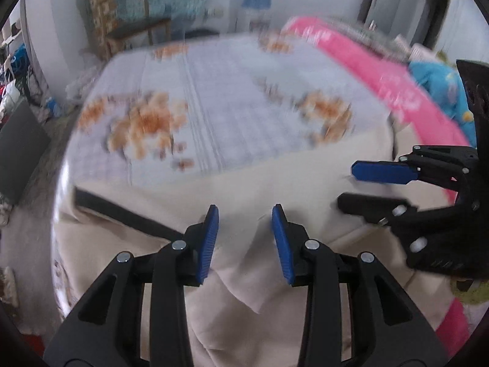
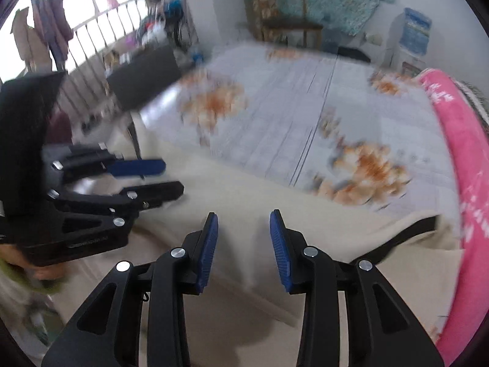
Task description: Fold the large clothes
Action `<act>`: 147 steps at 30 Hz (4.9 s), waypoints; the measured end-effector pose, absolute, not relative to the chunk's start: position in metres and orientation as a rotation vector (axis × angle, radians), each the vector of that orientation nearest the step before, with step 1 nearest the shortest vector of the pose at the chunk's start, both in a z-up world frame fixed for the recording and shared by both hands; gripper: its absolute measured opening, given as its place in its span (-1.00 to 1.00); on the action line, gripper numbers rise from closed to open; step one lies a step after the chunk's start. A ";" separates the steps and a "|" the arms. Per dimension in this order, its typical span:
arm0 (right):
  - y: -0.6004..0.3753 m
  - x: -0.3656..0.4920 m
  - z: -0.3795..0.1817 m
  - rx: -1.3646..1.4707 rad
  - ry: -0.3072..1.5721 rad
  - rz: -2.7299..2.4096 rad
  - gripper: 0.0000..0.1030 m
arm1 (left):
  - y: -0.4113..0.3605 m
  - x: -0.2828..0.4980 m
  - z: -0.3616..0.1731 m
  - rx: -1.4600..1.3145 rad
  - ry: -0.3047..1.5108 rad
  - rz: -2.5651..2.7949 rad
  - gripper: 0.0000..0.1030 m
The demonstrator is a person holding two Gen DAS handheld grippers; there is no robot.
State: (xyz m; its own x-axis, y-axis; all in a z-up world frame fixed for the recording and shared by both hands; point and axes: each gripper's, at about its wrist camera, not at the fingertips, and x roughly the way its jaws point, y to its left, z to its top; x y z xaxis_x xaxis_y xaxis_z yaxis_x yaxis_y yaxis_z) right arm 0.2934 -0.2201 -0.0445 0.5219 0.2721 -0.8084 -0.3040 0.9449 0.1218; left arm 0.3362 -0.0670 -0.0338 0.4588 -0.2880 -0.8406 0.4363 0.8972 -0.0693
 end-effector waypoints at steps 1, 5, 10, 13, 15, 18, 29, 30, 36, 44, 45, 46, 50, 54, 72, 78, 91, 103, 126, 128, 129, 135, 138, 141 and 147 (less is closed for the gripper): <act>-0.219 0.292 -0.052 -0.053 0.970 0.344 -0.31 | -0.066 0.334 -0.040 0.173 1.007 -0.447 -0.33; -0.222 0.282 -0.053 -0.088 0.967 0.346 -0.32 | -0.066 0.322 -0.034 0.221 0.964 -0.454 -0.33; -0.236 0.265 -0.042 -0.119 0.938 0.296 -0.32 | -0.073 0.309 -0.019 0.228 0.934 -0.533 -0.33; -0.246 0.267 -0.062 -0.118 0.991 0.276 -0.33 | -0.081 0.310 -0.048 0.267 1.041 -0.508 -0.32; -0.250 0.264 -0.060 -0.098 0.993 0.273 -0.33 | -0.080 0.305 -0.047 0.272 1.014 -0.501 -0.33; -0.255 0.253 -0.045 -0.071 0.966 0.245 -0.33 | -0.075 0.300 -0.044 0.237 1.028 -0.506 -0.33; -0.276 0.227 -0.039 0.126 0.969 0.127 -0.21 | -0.064 0.278 -0.024 0.222 1.040 -0.511 0.10; -0.276 0.214 -0.034 0.151 0.946 0.124 -0.06 | -0.062 0.271 -0.020 0.231 1.031 -0.516 0.14; -0.264 0.147 -0.032 0.201 0.877 0.090 0.42 | -0.041 0.203 0.000 0.335 0.949 -0.472 0.54; -0.240 0.097 -0.047 0.206 0.907 0.060 0.59 | -0.022 0.147 -0.022 0.311 0.971 -0.351 0.64; -0.237 0.094 -0.049 0.197 0.912 0.061 0.61 | -0.022 0.145 -0.026 0.309 0.975 -0.341 0.64; -0.235 0.092 -0.051 0.192 0.915 0.061 0.61 | -0.022 0.143 -0.030 0.308 0.976 -0.325 0.64; -0.227 0.088 -0.061 0.174 0.933 0.051 0.63 | -0.021 0.140 -0.046 0.300 0.994 -0.272 0.64; -0.222 0.090 -0.069 0.153 0.948 0.045 0.63 | -0.018 0.143 -0.056 0.268 1.007 -0.247 0.73; -0.216 0.094 -0.086 0.105 0.964 0.026 0.84 | -0.011 0.151 -0.061 0.196 1.027 -0.238 0.87; -0.216 0.096 -0.086 0.102 0.968 0.026 0.85 | -0.011 0.150 -0.062 0.194 1.023 -0.237 0.87; -0.216 0.096 -0.087 0.098 0.968 0.024 0.88 | -0.011 0.149 -0.061 0.194 1.021 -0.237 0.87; -0.216 0.096 -0.087 0.099 0.969 0.023 0.88 | -0.011 0.149 -0.062 0.194 1.021 -0.238 0.87; -0.214 0.096 -0.088 0.090 0.969 0.014 0.88 | -0.011 0.150 -0.062 0.194 1.021 -0.237 0.87; -0.214 0.096 -0.088 0.091 0.968 0.015 0.88 | -0.011 0.149 -0.062 0.194 1.019 -0.237 0.87; -0.214 0.096 -0.088 0.090 0.967 0.016 0.88 | -0.011 0.150 -0.062 0.194 1.019 -0.237 0.87; -0.218 0.096 -0.085 0.115 0.975 0.041 0.88 | -0.012 0.150 -0.060 0.200 1.022 -0.229 0.87; -0.221 0.096 -0.077 0.113 0.969 0.031 0.88 | -0.014 0.150 -0.060 0.206 1.023 -0.224 0.87; -0.221 0.096 -0.066 0.089 0.933 0.028 0.88 | -0.015 0.150 -0.060 0.207 1.023 -0.217 0.87; -0.223 0.104 -0.062 0.094 0.921 0.024 0.88 | -0.017 0.150 -0.060 0.210 1.028 -0.209 0.87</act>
